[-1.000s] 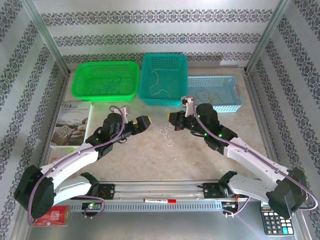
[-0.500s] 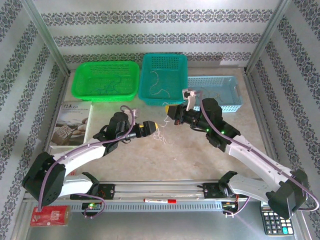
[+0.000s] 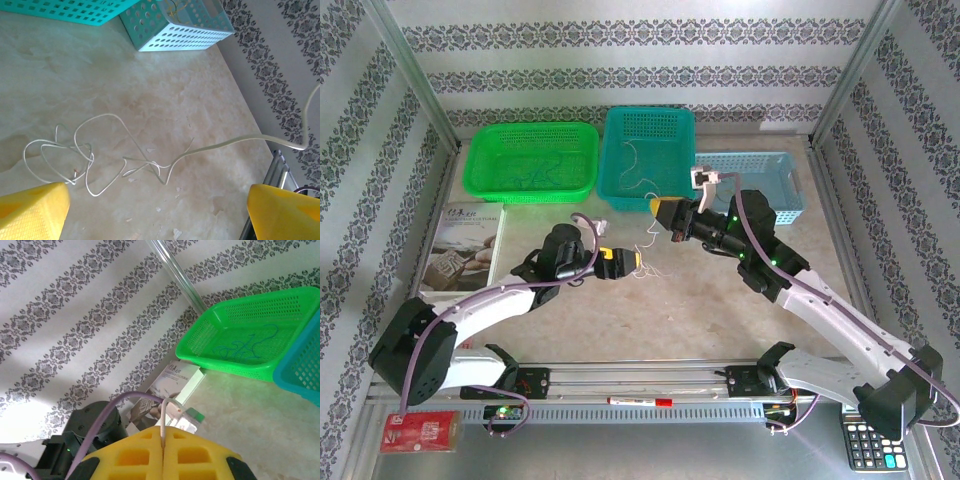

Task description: Untangle the cables

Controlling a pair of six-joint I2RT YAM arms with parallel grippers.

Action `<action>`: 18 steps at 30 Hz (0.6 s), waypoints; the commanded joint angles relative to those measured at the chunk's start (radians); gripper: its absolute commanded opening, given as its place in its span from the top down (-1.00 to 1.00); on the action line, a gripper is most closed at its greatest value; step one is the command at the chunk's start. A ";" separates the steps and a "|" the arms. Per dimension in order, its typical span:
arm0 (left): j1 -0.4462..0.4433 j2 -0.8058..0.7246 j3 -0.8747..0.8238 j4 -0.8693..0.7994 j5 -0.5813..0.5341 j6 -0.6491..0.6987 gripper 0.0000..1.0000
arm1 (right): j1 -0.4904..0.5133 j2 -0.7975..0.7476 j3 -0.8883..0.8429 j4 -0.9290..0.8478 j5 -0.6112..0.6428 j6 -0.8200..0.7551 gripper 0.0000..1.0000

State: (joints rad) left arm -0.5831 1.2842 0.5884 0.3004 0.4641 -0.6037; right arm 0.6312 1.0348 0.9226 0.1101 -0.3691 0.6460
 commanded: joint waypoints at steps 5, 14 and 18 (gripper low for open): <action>-0.031 0.057 0.062 0.094 -0.013 0.059 -0.84 | 0.042 -0.002 0.048 0.048 -0.010 0.025 1.00; -0.038 0.161 0.094 0.182 -0.014 0.052 -0.34 | 0.075 0.035 0.160 0.081 -0.020 0.045 1.00; -0.039 0.201 0.066 0.255 0.003 0.021 0.11 | 0.066 0.061 0.257 0.109 -0.038 0.065 1.00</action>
State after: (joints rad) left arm -0.6090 1.4673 0.6613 0.4526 0.4519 -0.5747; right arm 0.6979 1.0885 1.1046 0.1440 -0.3775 0.6861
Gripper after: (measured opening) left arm 0.464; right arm 0.050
